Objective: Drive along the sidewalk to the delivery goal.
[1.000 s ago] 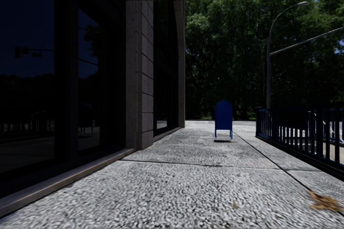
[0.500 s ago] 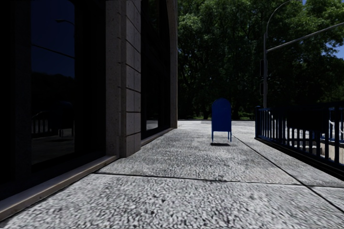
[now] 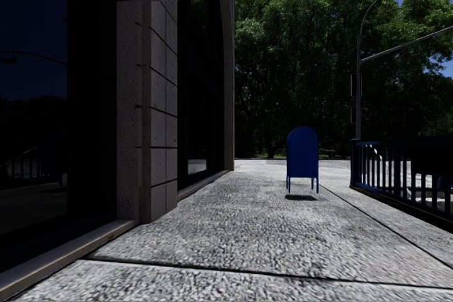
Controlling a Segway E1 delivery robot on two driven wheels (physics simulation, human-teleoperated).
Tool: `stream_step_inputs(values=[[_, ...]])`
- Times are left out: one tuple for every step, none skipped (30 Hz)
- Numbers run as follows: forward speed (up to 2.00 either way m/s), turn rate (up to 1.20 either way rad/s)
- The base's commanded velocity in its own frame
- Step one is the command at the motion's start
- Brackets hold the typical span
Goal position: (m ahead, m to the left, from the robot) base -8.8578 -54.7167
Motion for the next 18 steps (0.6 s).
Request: stream_step_inputs(values=[[1.35,0.00],[1.35,0.00],[1.35,0.00],[1.35,0.00],[1.35,0.00],[1.35,0.00],[1.35,0.00],[1.35,0.00],[1.35,0.00],[1.35,0.00],[1.35,0.00],[1.35,0.00],[1.35,0.00],[1.35,0.00],[1.35,0.00],[1.35,0.00],[1.35,0.00],[1.35,0.00]])
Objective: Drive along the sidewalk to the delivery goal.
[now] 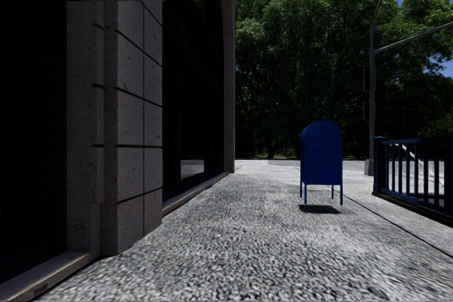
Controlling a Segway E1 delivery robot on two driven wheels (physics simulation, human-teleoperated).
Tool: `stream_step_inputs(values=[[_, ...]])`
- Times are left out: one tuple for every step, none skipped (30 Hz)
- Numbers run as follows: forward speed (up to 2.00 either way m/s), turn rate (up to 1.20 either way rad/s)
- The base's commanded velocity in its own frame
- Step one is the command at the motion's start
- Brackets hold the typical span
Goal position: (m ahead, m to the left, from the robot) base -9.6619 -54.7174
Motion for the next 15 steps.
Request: stream_step_inputs(values=[[1.35,0.00],[1.35,0.00],[1.35,0.00],[1.35,0.00],[1.35,0.00],[1.35,0.00],[1.35,0.00],[1.35,0.00],[1.35,-0.03],[1.35,-0.21],[1.35,-0.36],[1.35,-0.41],[1.35,-0.42],[1.35,-0.38],[1.35,-0.38]])
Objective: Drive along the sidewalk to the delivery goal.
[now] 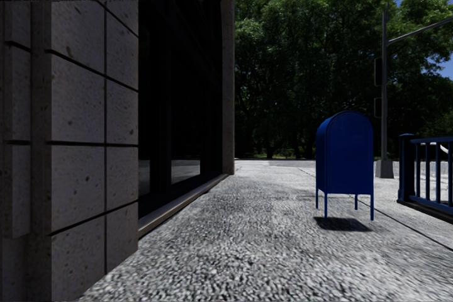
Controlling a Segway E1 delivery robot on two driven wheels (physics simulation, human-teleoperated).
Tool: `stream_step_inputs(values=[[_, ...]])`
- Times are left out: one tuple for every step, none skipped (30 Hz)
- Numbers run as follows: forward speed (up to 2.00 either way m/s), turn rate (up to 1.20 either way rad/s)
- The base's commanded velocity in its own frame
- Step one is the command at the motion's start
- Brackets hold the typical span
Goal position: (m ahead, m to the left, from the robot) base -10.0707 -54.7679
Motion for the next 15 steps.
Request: stream_step_inputs(values=[[1.35,-0.10],[1.35,-0.03],[1.35,0.00],[1.35,0.00],[1.35,0.00],[1.35,0.00],[1.35,0.00],[1.35,0.00],[1.35,0.00],[1.35,0.00],[1.35,0.00],[1.35,0.00],[1.35,0.00],[1.35,0.00],[1.35,-0.84]])
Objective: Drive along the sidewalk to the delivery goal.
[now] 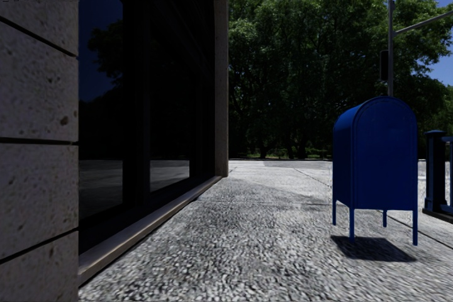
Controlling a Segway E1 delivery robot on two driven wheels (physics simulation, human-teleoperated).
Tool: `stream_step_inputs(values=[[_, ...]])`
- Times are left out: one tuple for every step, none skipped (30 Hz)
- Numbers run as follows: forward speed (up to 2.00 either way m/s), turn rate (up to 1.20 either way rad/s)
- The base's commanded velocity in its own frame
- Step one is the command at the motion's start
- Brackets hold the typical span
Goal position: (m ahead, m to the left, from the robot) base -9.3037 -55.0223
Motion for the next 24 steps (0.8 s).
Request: stream_step_inputs(values=[[1.35,-1.00],[1.35,-1.01],[1.35,-0.25],[1.35,-0.25],[1.35,-0.07],[1.35,-0.01],[1.35,0.00],[1.35,0.00],[1.35,0.00],[1.35,0.00],[1.35,0.00],[1.35,0.00],[1.35,0.00],[1.35,0.00],[1.35,0.00],[1.35,0.00],[1.35,0.00],[1.35,0.00],[1.35,0.00],[1.35,0.00],[1.35,-0.39],[1.35,-0.94],[1.35,-1.02],[1.35,-0.96]])
